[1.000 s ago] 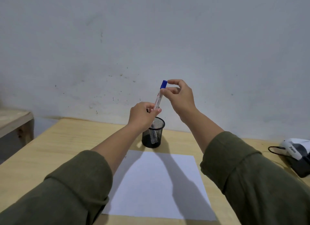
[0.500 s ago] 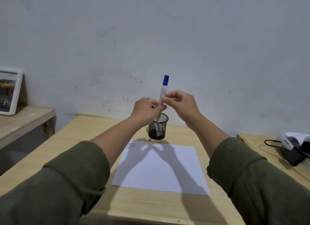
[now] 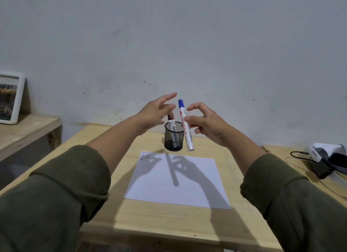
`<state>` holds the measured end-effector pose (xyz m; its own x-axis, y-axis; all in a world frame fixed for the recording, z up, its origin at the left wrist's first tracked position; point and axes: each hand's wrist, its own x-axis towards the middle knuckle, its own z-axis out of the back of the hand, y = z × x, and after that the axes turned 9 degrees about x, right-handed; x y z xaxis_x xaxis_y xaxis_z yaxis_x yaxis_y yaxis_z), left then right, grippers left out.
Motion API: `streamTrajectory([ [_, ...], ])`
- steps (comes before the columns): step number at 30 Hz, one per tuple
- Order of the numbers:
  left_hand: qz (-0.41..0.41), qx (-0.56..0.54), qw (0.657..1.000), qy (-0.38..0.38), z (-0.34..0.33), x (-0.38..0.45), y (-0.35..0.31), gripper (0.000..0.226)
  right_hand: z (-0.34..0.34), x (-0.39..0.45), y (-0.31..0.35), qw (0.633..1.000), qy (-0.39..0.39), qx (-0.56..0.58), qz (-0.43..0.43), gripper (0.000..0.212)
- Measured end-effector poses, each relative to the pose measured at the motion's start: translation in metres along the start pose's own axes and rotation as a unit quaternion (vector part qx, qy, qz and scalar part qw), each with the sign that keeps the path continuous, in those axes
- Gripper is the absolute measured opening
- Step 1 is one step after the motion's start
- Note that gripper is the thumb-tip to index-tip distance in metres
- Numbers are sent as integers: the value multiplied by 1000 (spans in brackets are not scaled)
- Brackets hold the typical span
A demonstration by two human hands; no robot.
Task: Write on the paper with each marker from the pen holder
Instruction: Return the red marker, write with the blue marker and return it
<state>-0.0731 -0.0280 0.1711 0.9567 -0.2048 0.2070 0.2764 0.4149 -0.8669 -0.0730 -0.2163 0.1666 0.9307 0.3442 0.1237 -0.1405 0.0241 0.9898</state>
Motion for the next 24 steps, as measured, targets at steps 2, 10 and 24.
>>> streamTrajectory([
  [2,-3,-35,998,49,-3,-1,0,40,-1,-1,-3,998,45,36,-17,21],
  [10,-12,-30,999,-20,-17,7,15,15,1,0,-11,968,22,250,-6,29],
  [24,-29,138,978,-152,-17,10,34,26,-8,26,-29,957,-110,257,73,13],
])
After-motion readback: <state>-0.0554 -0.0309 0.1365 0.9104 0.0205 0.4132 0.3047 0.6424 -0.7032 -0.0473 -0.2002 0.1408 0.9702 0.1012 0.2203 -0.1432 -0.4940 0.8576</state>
